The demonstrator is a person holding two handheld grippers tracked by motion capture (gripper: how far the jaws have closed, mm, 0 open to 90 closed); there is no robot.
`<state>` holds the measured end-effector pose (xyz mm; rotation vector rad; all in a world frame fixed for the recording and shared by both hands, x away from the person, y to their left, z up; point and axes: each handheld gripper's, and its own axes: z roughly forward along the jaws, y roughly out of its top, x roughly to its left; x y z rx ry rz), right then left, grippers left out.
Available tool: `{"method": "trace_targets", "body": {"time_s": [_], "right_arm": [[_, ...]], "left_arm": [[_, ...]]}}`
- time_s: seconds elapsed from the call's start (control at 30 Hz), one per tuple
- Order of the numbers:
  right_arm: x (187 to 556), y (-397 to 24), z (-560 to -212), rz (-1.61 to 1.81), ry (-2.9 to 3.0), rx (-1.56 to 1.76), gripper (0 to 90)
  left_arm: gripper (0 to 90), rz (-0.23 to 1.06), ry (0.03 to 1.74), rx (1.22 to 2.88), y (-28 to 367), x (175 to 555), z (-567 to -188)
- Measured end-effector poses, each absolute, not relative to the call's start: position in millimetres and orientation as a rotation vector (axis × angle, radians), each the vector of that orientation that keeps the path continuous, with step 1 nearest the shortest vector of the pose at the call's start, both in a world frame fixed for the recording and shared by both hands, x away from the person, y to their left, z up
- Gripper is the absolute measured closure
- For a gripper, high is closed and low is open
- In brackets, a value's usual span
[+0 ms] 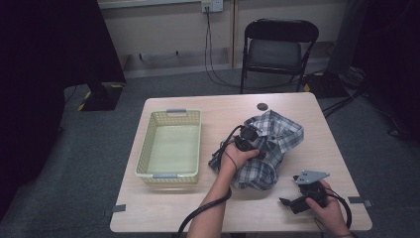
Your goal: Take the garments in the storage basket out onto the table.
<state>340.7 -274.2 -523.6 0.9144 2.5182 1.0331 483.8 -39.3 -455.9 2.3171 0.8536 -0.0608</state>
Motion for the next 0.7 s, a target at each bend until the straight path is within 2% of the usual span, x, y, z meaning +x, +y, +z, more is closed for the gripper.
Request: {"method": "trace_targets", "body": {"time_s": [0.33, 0.7], "right_arm": [[340.7, -274.2, -523.6, 1.033, 2.518, 0.914, 0.0], [340.7, -274.2, -523.5, 1.033, 2.518, 0.914, 0.0]], "left_arm": [[46.5, -0.045, 0.87, 2.309, -37.9, 484.2, -458.3], [40.7, -0.044, 0.879, 2.301, -37.9, 485.1, -464.1]]}}
